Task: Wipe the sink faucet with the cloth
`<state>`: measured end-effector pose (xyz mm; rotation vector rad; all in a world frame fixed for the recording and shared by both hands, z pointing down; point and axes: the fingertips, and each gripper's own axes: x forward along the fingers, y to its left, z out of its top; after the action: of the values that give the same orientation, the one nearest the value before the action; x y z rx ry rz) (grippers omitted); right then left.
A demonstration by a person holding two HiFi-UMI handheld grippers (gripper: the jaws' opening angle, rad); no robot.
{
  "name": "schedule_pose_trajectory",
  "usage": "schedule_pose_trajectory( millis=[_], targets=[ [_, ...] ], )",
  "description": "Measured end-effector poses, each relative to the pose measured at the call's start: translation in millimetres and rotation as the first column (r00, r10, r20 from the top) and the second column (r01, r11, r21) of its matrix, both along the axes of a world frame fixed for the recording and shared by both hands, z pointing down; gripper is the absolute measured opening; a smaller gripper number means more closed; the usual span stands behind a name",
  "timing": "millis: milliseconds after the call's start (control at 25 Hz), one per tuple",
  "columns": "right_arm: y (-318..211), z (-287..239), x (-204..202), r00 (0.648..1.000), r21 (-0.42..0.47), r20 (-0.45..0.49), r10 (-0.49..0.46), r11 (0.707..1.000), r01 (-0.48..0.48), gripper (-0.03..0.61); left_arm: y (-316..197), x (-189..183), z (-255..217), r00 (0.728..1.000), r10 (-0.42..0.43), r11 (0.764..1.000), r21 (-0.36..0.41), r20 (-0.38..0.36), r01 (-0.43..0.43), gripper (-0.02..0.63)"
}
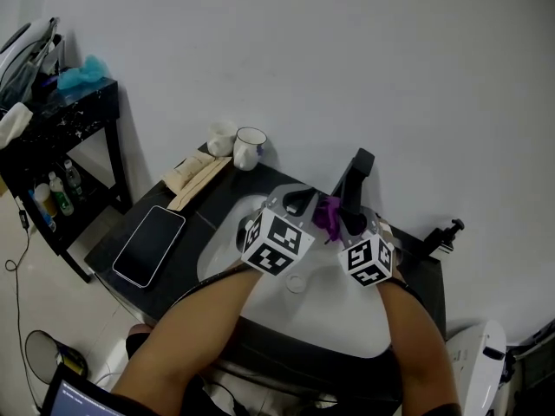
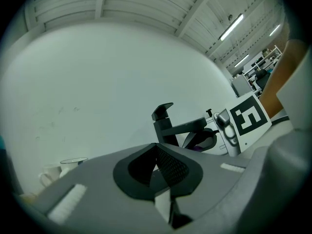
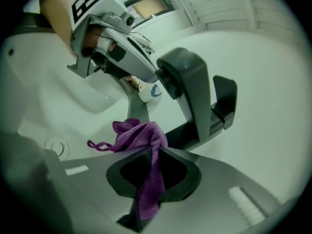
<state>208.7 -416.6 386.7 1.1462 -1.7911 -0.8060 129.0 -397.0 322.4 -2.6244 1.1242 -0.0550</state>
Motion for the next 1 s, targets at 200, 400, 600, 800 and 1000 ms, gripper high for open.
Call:
schedule_pose_trajectory(
  millis=[200, 400, 600, 800, 1000],
  targets=[
    [10.9, -7.3, 0.3, 0.998, 0.054, -0.052, -0.026, 0.998, 0.029, 0.043, 0.8, -0.4, -0.1, 1.000, 0.001, 1.000, 0.003, 0.005, -0.001, 0.018],
    [30.5, -15.2, 24.4, 0.999, 0.081, -0.043, 0.004, 0.997, 0.000, 0.043, 4.1, -3.6, 5.5, 1.000, -0.002, 1.000, -0.018, 0.003, 0.002, 0.018],
    [35.2, -67.4, 54.3, 0.997, 0.153, 0.027, 0.077, 0.985, -0.081, 0.043, 8.3, -8.4, 0.5, 1.000, -0.006, 1.000, -0.014, -0.005, 0.006, 0.018],
    [36.2, -126.9, 67.7, 0.994, 0.249, 0.010, 0.108, 0.963, -0.107, 0.043, 18.7, -12.2, 0.5, 1.000, -0.005, 1.000, -0.019, -0.006, 0.005, 0.018],
    [26.3, -171.4, 63.5, 0.992, 0.316, -0.058, 0.109, 0.945, -0.086, 0.043, 25.6, -15.4, -4.2, 0.999, 0.005, 1.000, -0.017, -0.033, -0.005, 0.018]
  ],
)
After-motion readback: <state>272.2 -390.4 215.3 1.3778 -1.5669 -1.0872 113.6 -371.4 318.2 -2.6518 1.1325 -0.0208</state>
